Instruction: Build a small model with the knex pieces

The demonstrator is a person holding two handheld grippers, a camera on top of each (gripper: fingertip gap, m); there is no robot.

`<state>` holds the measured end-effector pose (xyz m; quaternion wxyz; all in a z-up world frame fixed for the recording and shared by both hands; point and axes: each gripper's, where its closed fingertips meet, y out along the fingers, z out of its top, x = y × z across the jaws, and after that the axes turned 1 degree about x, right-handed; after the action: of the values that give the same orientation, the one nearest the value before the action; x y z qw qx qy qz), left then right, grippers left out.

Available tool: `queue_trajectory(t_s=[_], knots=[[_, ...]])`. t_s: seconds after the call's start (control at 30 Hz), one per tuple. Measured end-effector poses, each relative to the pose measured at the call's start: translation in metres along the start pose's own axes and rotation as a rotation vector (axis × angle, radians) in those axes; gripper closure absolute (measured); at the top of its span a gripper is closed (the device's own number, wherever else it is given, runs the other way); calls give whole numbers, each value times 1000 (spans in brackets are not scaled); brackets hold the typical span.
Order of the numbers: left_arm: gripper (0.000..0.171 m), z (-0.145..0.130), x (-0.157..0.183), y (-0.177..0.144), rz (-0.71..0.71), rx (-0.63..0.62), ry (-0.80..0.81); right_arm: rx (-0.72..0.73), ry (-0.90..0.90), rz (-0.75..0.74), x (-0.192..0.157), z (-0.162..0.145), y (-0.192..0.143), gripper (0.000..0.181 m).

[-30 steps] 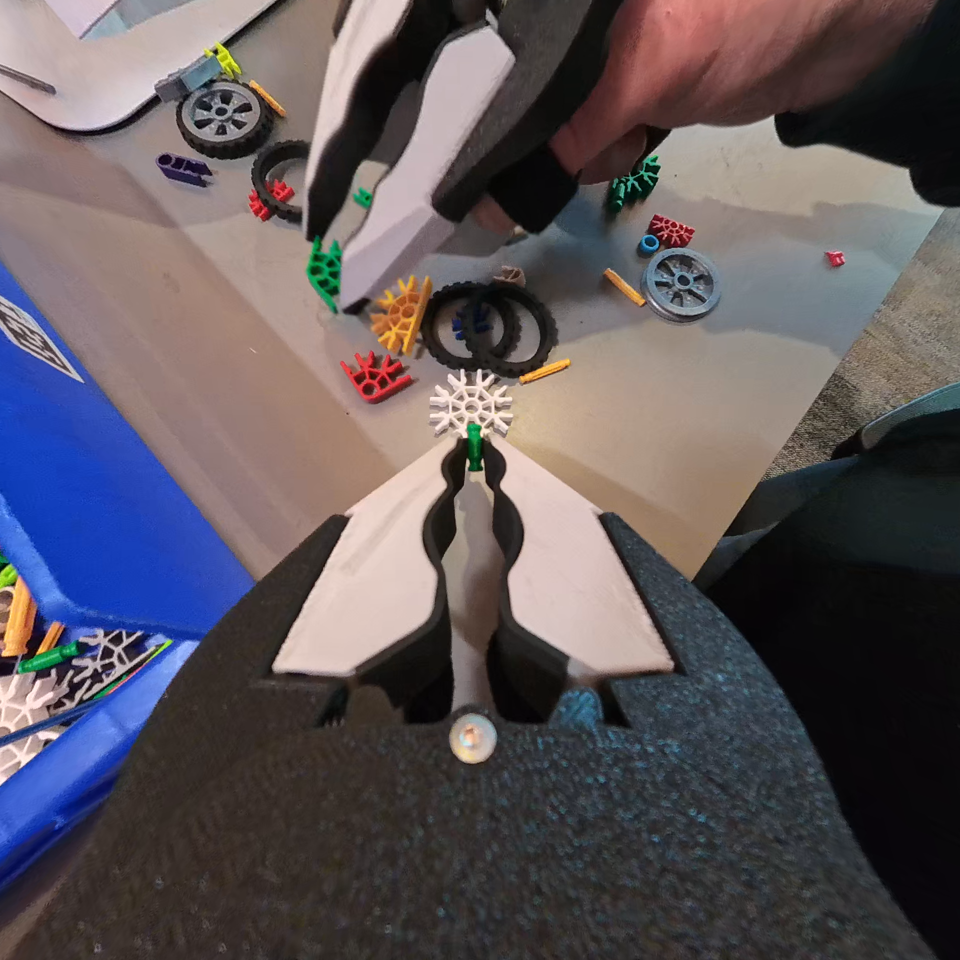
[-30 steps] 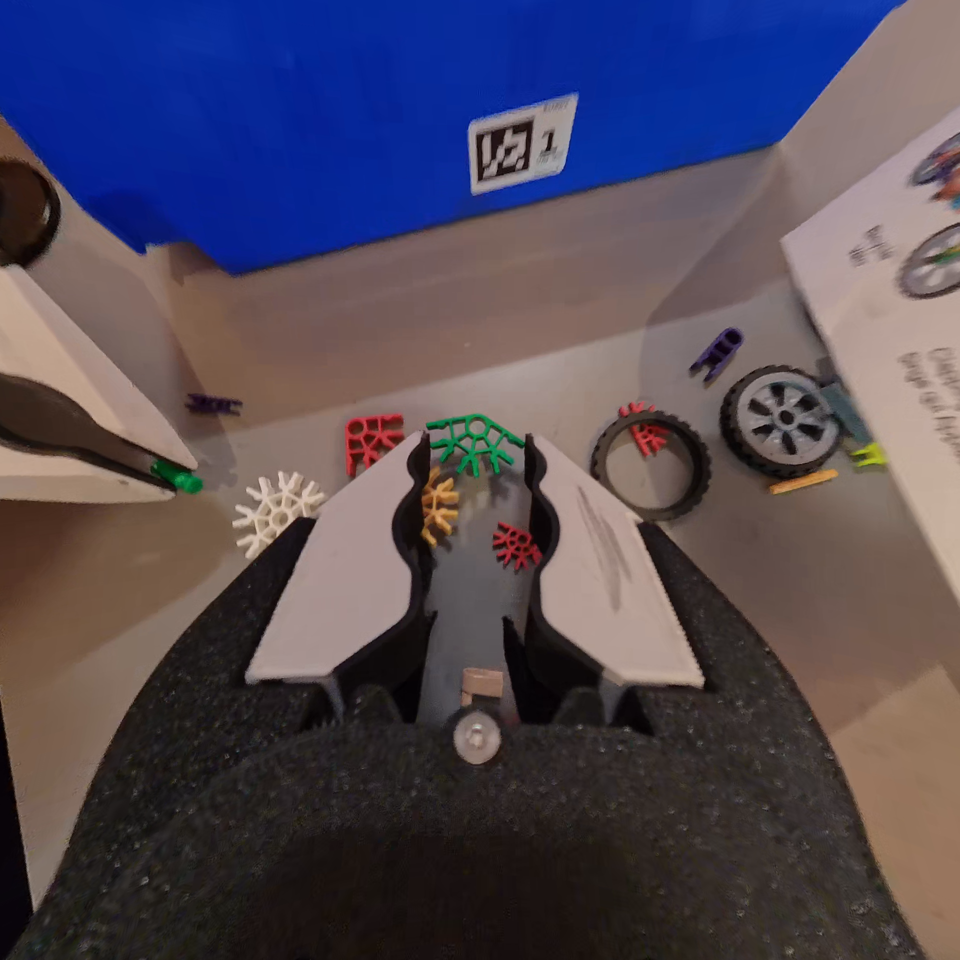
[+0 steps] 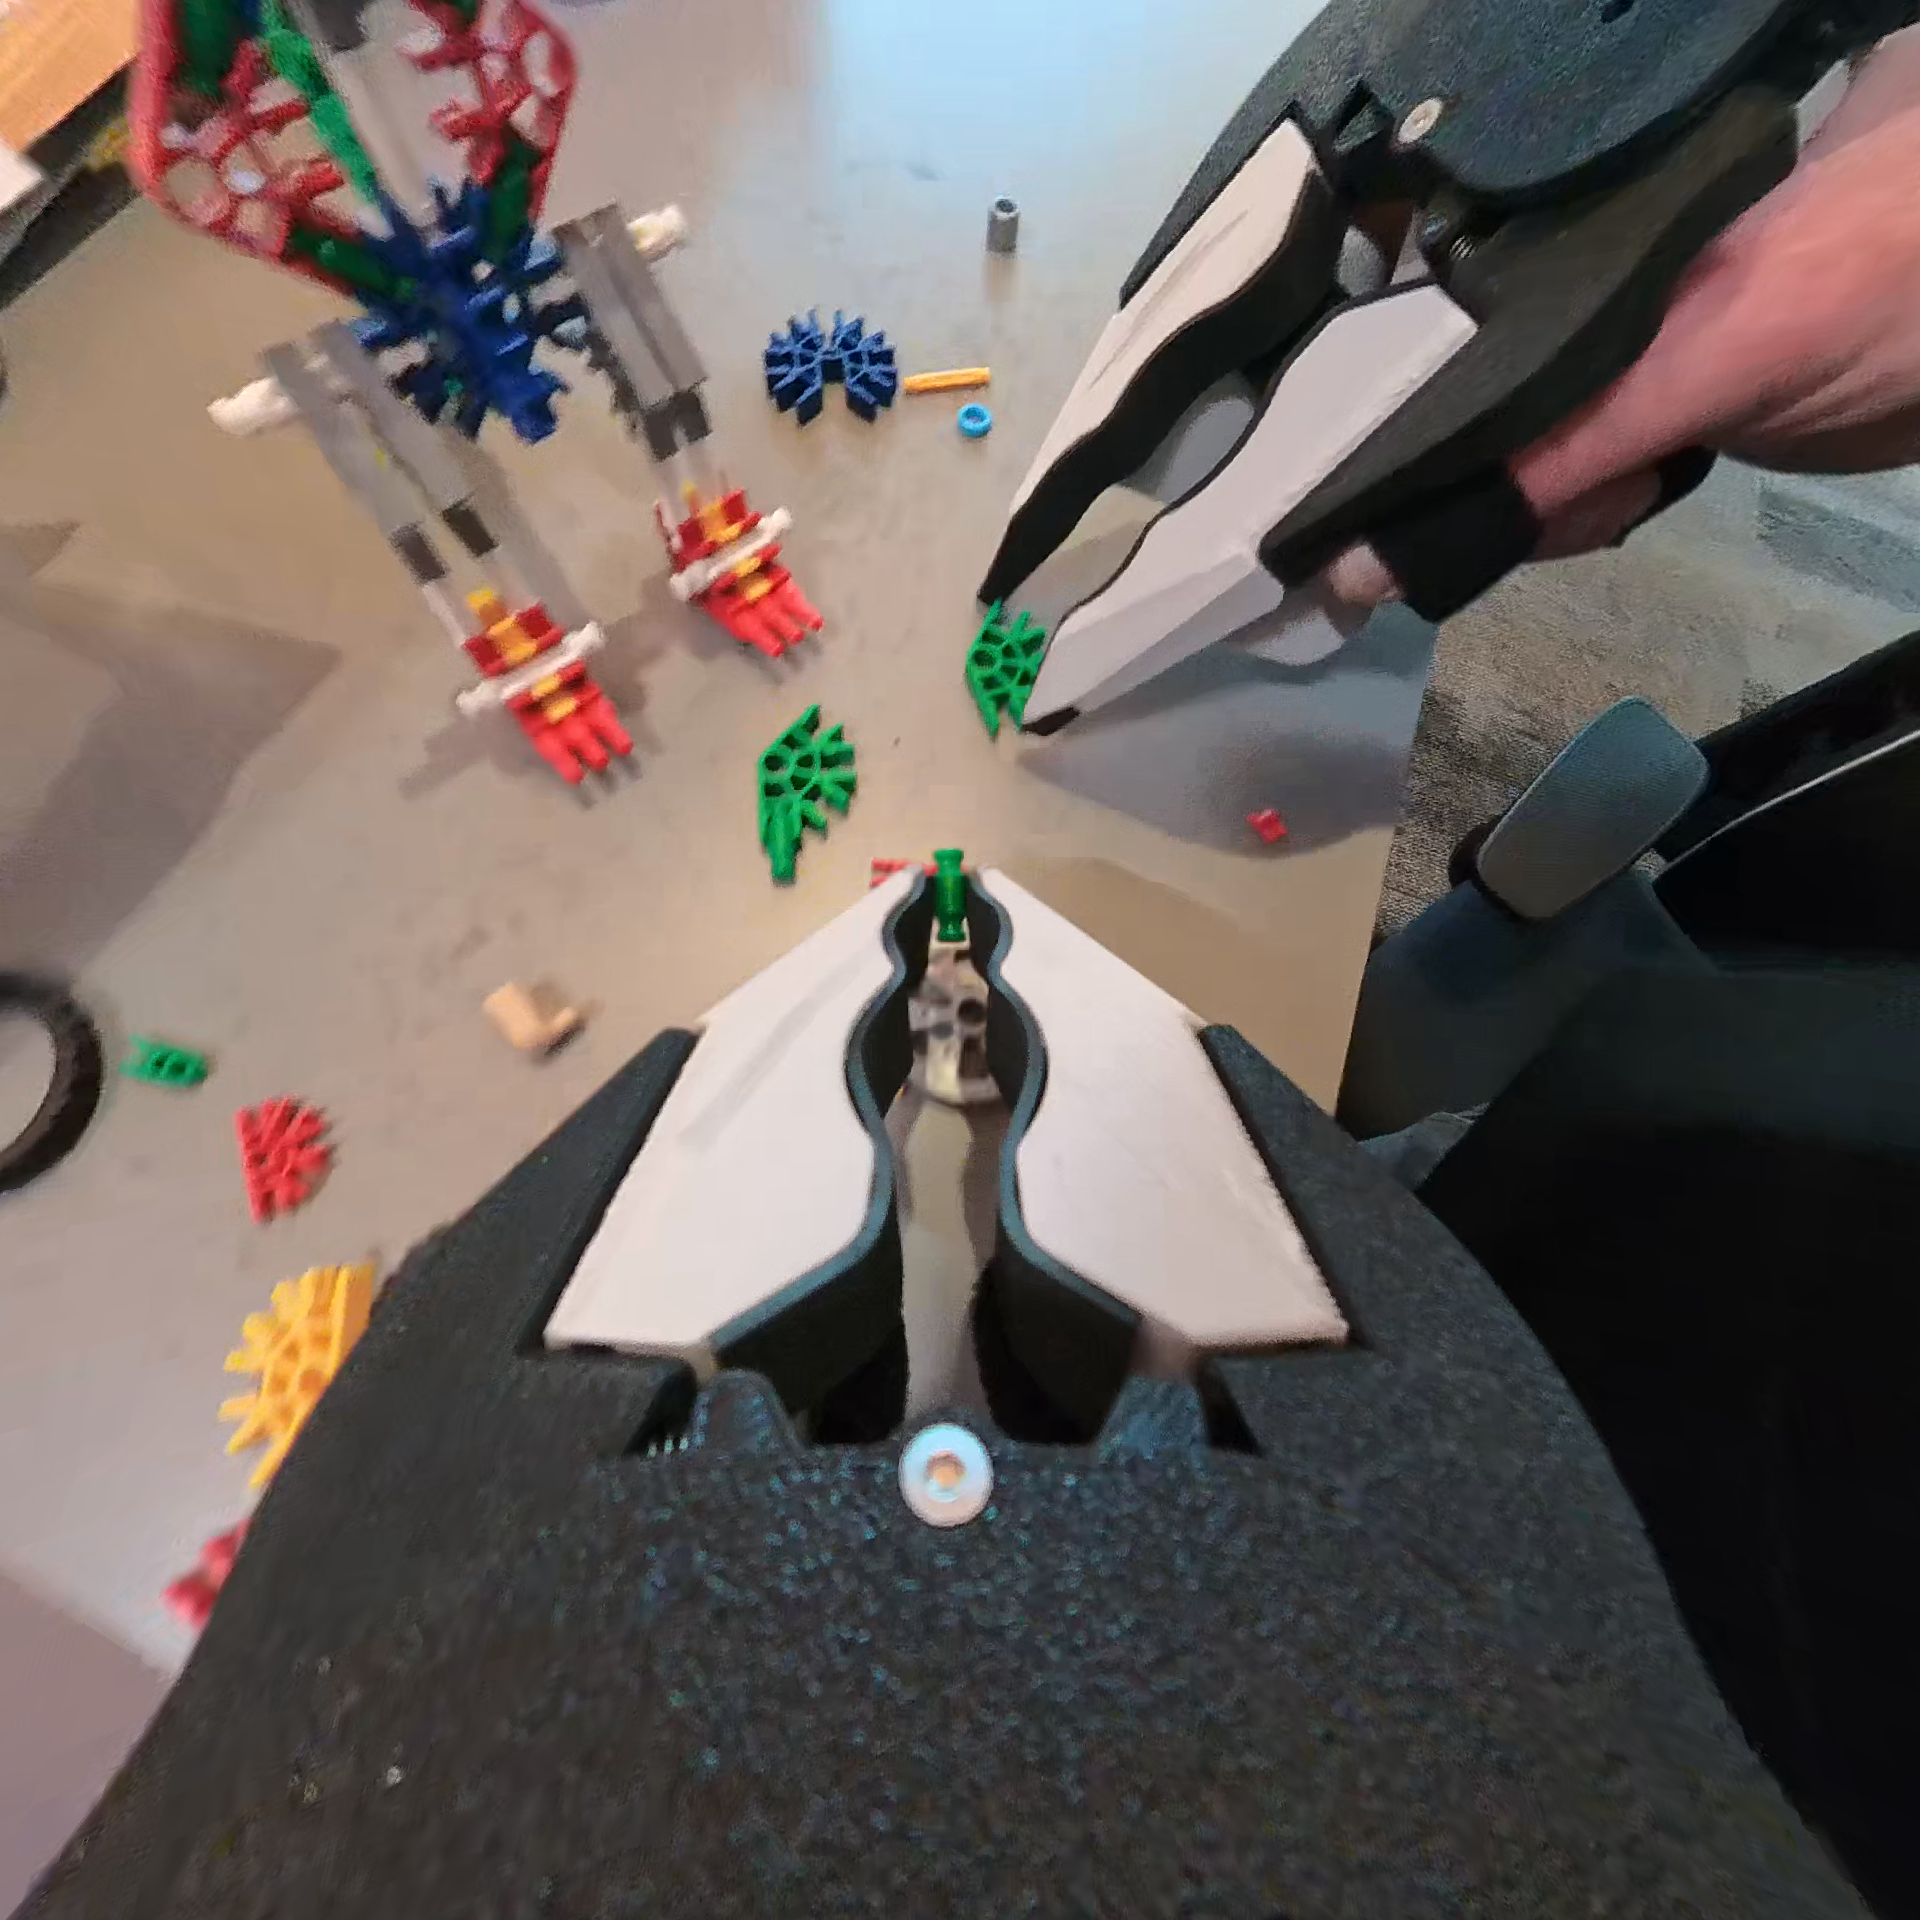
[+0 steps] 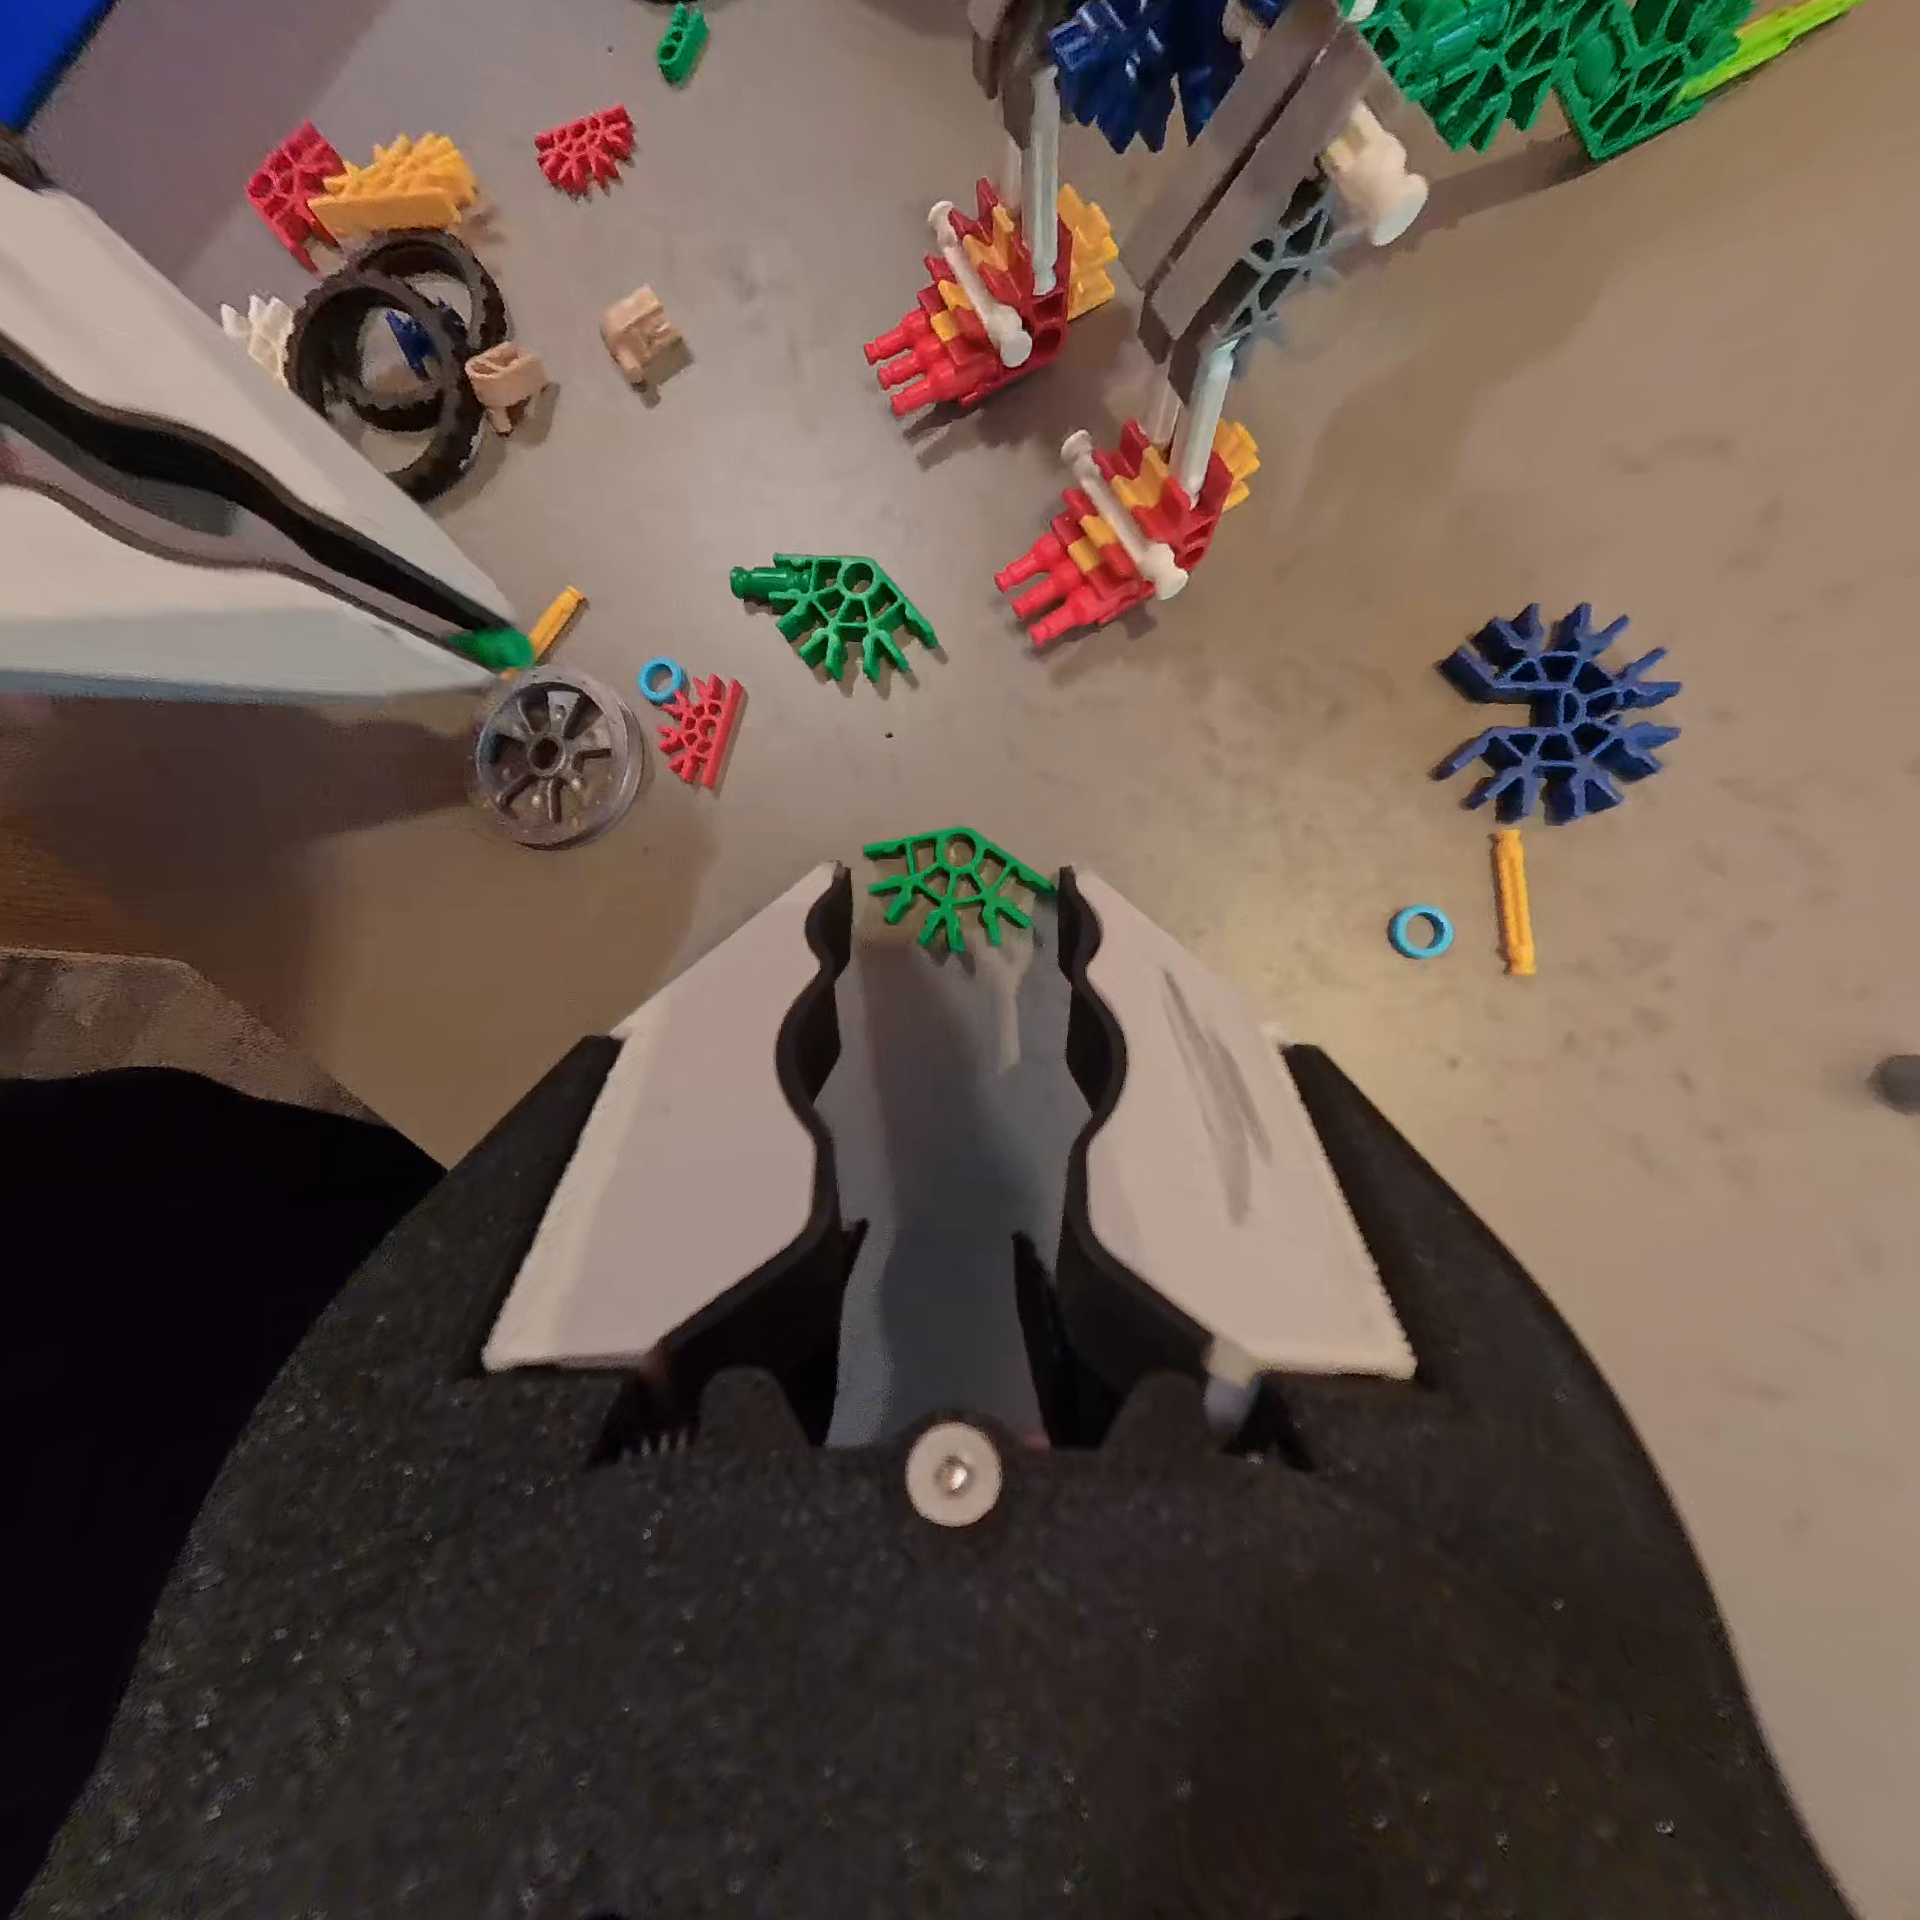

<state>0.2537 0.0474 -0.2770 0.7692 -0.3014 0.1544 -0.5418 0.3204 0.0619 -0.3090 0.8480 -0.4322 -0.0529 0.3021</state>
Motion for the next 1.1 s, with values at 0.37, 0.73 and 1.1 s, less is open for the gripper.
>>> queue_trajectory(t_s=[0.37,0.73,1.1], knots=[[168,16,13,53,-40,-57,28,21,-93,89,9,-4,-12,148],[168,11,10,64,-13,-115,15,5,-85,85,7,-2,-2,156],[168,11,3,65,9,-131,54,-2,-53,89,6,-3,-3,155]])
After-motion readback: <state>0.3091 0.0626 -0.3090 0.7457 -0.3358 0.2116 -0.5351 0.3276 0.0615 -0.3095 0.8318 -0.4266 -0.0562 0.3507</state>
